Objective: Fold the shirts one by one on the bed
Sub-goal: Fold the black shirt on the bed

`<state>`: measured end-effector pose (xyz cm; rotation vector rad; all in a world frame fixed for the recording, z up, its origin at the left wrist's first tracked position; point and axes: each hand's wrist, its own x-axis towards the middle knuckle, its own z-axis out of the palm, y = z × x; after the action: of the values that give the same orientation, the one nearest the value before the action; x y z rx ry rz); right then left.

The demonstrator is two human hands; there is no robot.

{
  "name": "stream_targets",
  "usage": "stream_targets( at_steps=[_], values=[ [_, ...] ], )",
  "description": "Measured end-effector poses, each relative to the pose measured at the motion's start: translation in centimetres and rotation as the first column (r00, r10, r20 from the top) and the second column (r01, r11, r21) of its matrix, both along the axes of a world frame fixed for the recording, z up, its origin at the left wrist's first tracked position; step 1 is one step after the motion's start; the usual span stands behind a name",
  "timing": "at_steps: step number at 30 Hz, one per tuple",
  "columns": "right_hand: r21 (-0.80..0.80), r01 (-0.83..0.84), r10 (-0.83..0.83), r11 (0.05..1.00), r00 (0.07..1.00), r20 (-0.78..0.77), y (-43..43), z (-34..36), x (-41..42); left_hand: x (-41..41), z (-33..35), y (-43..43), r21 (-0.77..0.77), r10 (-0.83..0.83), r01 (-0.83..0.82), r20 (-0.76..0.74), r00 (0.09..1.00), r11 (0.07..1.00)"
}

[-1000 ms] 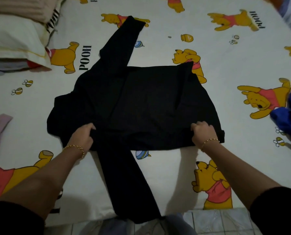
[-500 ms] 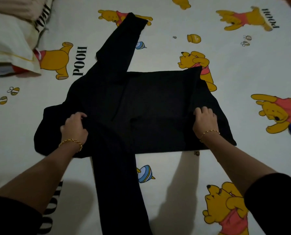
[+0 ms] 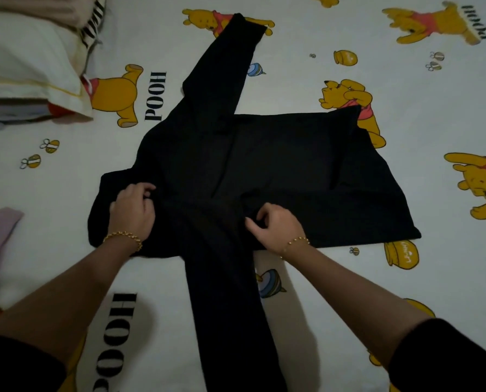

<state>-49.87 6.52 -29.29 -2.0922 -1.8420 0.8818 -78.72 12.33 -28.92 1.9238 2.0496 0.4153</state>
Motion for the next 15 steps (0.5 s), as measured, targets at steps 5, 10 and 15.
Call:
stream_targets(
  at_steps=[5, 10, 15],
  values=[
    [-0.167, 0.197, -0.227, 0.966, 0.956, -0.188, 0.3, -0.4, -2.5, 2.1, 1.4, 1.0, 0.098, -0.182, 0.185, -0.039, 0.982, 0.978],
    [-0.329, 0.405, -0.512, 0.853, 0.774, -0.373, 0.1, -0.5, -2.2, 6.3, 0.5, 1.4, -0.103, -0.430, 0.425, -0.024, 0.903, 0.899],
    [-0.704, 0.319, -0.762, 0.635, 0.410, -0.501, -0.9, 0.2, -2.0, 8.2, -0.7, 1.4, -0.201, -0.427, 0.422, 0.016, 0.904, 0.884]
  ],
)
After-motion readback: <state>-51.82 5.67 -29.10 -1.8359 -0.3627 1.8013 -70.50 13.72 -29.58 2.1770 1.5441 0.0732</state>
